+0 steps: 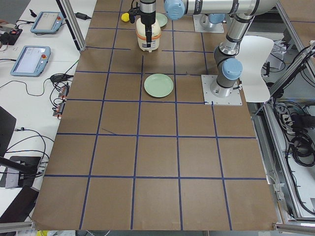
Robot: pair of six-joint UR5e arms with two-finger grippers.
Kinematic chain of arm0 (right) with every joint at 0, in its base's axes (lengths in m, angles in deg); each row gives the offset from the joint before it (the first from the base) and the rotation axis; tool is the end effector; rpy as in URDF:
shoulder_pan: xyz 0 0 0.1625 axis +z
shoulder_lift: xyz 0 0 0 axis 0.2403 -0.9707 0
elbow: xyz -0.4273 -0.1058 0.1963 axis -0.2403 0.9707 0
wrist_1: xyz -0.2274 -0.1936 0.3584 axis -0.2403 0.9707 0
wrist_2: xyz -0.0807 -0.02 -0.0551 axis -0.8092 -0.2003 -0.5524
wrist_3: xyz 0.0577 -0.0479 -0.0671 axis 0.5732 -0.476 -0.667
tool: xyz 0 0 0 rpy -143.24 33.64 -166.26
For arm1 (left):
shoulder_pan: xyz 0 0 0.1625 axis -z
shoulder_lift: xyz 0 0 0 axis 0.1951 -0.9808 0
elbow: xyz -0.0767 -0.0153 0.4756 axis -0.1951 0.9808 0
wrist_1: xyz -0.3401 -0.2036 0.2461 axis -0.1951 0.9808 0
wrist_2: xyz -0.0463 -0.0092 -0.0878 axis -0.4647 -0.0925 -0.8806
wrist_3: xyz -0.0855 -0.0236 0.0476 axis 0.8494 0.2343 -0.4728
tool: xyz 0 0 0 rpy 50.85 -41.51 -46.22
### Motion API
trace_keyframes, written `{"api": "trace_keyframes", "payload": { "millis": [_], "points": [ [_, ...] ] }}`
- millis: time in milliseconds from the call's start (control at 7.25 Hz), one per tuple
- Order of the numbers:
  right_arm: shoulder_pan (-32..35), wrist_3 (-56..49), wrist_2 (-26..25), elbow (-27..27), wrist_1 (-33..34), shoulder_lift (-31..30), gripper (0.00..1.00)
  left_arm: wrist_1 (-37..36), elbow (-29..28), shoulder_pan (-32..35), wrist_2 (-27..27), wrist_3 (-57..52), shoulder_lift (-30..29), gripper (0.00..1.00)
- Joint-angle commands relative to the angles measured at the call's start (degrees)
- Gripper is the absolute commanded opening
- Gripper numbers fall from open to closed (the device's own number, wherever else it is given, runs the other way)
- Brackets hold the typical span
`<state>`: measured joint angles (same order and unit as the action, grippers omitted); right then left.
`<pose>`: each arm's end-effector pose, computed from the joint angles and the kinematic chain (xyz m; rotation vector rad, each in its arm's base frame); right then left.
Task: Press rice cooker button
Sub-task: 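Move the right gripper toward the rice cooker's green button panel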
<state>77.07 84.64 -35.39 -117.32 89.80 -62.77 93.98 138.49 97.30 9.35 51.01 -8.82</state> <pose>0.1457 -0.5741 0.5363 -0.1680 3.1122 -0.0480 -0.0857 -0.5504 0.5396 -0.1122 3.0403 -0.0068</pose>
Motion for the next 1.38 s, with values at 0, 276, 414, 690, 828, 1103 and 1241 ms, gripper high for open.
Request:
{"api": "trace_keyframes", "payload": {
  "millis": [0,276,414,690,828,1103,1241],
  "points": [
    [0.0,0.0,0.12,0.0,0.0,-0.04,1.0,0.0,0.0,0.0,0.04,0.0,0.0,1.0],
    [0.08,0.0,0.12,0.09,0.0,-0.12,1.0,0.0,0.0,0.0,0.04,0.0,0.0,1.0],
    [0.17,0.18,0.21,0.17,0.18,-0.12,1.0,0.0,0.0,0.0,0.04,0.0,0.0,1.0],
    [2.52,1.49,0.21,0.61,0.88,0.58,0.99,0.0,0.0,0.0,0.03,0.0,0.0,1.0],
    [4.37,4.46,0.21,0.61,1.41,1.8,0.96,0.0,0.0,0.0,0.04,0.0,0.0,1.0],
    [7.19,6.24,0.21,0.97,5.26,6.27,0.54,0.0,0.0,0.0,-0.05,0.0,0.0,1.0],
    [7.2,6.24,0.3,1.05,5.36,7.86,0.33,0.0,0.0,0.0,0.03,0.0,0.0,1.0]
  ]
}}
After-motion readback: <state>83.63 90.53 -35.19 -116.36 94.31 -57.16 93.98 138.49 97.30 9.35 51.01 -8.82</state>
